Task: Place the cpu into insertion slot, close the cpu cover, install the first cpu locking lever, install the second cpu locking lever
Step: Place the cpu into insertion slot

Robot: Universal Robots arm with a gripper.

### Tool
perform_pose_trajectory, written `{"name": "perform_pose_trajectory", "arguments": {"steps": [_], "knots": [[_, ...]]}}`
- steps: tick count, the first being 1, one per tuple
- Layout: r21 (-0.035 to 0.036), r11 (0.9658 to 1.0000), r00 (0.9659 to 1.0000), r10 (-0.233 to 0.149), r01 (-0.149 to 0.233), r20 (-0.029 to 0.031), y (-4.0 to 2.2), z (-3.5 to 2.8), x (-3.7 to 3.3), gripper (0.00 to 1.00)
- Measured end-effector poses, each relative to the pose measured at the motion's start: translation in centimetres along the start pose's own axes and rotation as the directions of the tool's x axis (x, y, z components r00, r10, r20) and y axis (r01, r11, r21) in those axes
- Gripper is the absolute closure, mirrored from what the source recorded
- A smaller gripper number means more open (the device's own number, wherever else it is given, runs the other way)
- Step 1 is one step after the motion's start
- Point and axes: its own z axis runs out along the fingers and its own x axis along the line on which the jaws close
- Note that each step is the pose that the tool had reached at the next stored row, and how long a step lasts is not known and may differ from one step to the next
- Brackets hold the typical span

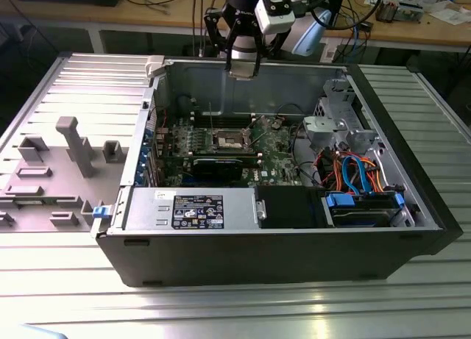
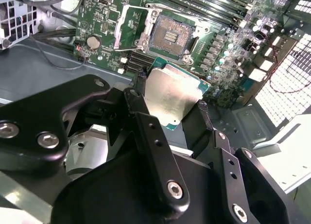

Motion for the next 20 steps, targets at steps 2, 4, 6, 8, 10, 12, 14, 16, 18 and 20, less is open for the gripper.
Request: {"name": "perform_pose_trajectory", "arguments": {"steps": [2, 4, 6, 8, 10, 12, 14, 16, 18, 20], "knots": [[0.0012, 0.9996, 0.9996, 0.028, -0.028, 0.0027, 0.00, 0.05, 0.00, 0.46], [0.0046, 0.9992, 0.9992, 0.039, -0.039, 0.0042, -0.01, 0.07, 0.00, 0.46], [0.0052, 0.9992, 0.9992, 0.040, -0.040, 0.0044, -0.01, 0.07, 0.00, 0.46], [0.0052, 0.9992, 0.9992, 0.040, -0.040, 0.0045, -0.01, 0.07, 0.00, 0.46], [0.0053, 0.9992, 0.9992, 0.040, -0.040, 0.0045, -0.01, 0.07, 0.00, 0.46], [0.0054, 0.9992, 0.9992, 0.040, -0.040, 0.0046, -0.01, 0.08, 0.00, 0.46], [0.0055, 0.9992, 0.9992, 0.040, -0.040, 0.0045, -0.01, 0.07, 0.00, 0.46], [0.0057, 0.9992, 0.9992, 0.040, -0.040, 0.0046, -0.01, 0.07, 0.00, 0.46], [0.0057, 0.9992, 0.9992, 0.040, -0.040, 0.0046, -0.01, 0.08, 0.00, 0.46], [0.0058, 0.9992, 0.9992, 0.040, -0.040, 0.0047, -0.01, 0.08, 0.00, 0.46]]}}
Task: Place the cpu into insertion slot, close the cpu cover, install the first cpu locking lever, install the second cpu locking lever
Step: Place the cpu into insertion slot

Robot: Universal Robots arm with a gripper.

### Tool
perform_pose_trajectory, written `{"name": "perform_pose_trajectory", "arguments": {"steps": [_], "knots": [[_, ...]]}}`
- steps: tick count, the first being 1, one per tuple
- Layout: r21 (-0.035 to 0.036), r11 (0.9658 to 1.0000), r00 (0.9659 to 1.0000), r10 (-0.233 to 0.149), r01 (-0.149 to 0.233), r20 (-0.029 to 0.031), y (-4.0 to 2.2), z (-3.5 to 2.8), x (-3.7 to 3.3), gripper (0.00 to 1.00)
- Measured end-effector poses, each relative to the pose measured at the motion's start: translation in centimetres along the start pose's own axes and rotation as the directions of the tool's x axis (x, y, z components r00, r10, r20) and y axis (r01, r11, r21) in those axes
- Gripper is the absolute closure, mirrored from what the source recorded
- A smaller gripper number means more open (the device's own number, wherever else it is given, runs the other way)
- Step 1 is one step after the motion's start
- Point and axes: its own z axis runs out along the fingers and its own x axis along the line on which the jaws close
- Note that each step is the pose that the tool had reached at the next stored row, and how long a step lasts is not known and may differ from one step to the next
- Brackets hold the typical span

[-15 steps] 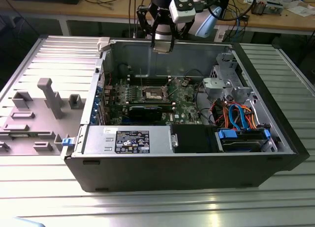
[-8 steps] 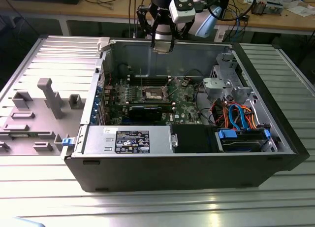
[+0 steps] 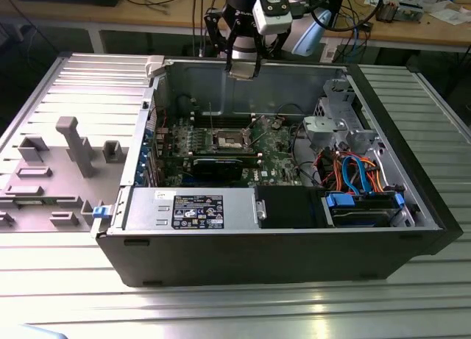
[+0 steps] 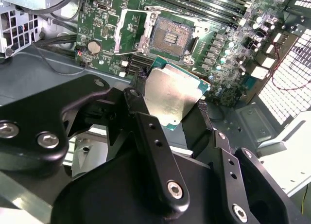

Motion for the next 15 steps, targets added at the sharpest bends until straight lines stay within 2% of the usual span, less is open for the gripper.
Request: {"name": "perform_pose_trajectory", "arguments": {"steps": [10, 12, 15], "knots": [[-0.0007, 0.9986, 0.9986, 0.053, -0.053, 0.0040, 0.00, 0.03, 0.00, 0.46], [-0.0015, 0.9960, 0.9960, 0.089, -0.089, 0.0068, 0.00, 0.05, 0.00, 0.46], [-0.0029, 0.9900, 0.9899, 0.141, -0.141, 0.0106, -0.01, 0.08, 0.00, 0.46]]}}
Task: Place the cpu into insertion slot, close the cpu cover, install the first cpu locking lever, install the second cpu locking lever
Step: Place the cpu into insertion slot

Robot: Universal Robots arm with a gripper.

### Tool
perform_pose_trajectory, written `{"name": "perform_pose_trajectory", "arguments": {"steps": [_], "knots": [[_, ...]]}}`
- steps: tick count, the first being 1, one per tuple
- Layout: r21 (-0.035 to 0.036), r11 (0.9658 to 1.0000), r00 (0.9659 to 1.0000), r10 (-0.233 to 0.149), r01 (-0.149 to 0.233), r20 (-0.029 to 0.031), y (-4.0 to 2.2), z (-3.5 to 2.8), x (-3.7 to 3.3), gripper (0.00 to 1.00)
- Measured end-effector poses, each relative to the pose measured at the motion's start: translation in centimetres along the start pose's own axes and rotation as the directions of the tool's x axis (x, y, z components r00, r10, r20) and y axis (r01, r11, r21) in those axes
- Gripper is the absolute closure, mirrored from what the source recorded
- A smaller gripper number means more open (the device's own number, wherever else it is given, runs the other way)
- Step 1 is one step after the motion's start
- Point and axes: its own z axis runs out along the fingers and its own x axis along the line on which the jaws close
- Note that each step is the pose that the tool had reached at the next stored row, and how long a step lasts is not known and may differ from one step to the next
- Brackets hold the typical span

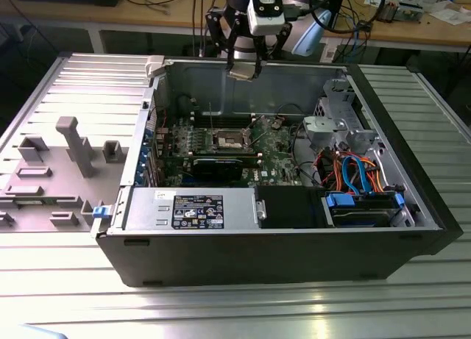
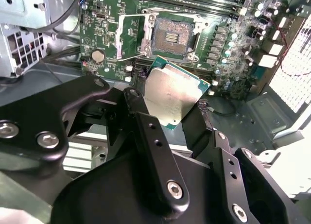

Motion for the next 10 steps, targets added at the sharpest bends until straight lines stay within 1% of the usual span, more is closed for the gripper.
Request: {"name": "perform_pose_trajectory", "arguments": {"steps": [2, 3, 10], "knots": [[-0.0007, 0.9991, 0.9991, 0.042, -0.042, 0.0032, 0.00, 0.01, 0.00, 0.46], [-0.0010, 0.9986, 0.9986, 0.054, -0.054, 0.0040, 0.00, 0.02, 0.00, 0.46], [-0.0010, 0.9983, 0.9983, 0.058, -0.058, 0.0043, 0.00, 0.02, 0.00, 0.46]]}}
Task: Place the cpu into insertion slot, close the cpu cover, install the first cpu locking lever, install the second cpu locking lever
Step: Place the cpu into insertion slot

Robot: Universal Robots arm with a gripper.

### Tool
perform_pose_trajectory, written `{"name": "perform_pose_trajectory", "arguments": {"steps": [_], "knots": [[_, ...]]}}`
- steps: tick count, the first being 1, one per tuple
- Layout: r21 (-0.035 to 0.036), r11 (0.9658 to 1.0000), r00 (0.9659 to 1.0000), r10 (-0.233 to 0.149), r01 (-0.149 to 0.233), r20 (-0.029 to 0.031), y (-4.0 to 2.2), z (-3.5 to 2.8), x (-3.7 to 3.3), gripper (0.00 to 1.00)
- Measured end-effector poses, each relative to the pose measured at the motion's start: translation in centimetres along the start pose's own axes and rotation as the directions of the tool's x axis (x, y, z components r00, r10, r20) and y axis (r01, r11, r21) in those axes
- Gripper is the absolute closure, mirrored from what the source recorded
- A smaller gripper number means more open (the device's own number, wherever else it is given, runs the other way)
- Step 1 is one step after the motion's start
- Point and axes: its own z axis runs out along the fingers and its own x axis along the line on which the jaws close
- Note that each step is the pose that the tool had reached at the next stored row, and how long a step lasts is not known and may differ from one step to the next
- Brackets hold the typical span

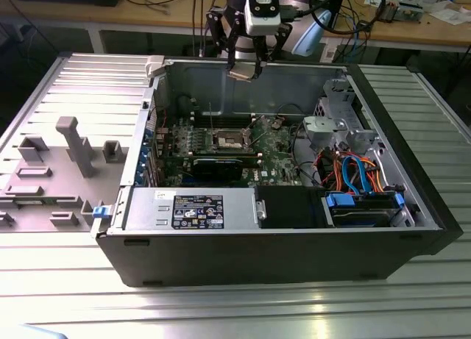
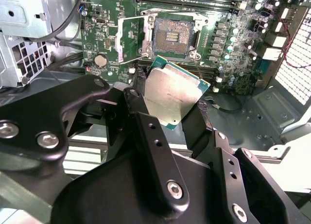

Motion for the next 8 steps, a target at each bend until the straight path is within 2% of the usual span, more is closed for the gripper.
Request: {"name": "perform_pose_trajectory", "arguments": {"steps": [2, 4, 8], "knots": [[-0.0001, 1.0000, 1.0000, 0.005, -0.005, 0.0004, 0.00, 0.00, 0.00, 0.46], [-0.0009, 0.9989, 0.9989, 0.046, -0.046, 0.0035, 0.00, 0.03, 0.00, 0.46], [-0.0018, 0.9955, 0.9955, 0.095, -0.095, 0.0073, 0.00, 0.06, -0.01, 0.46]]}}
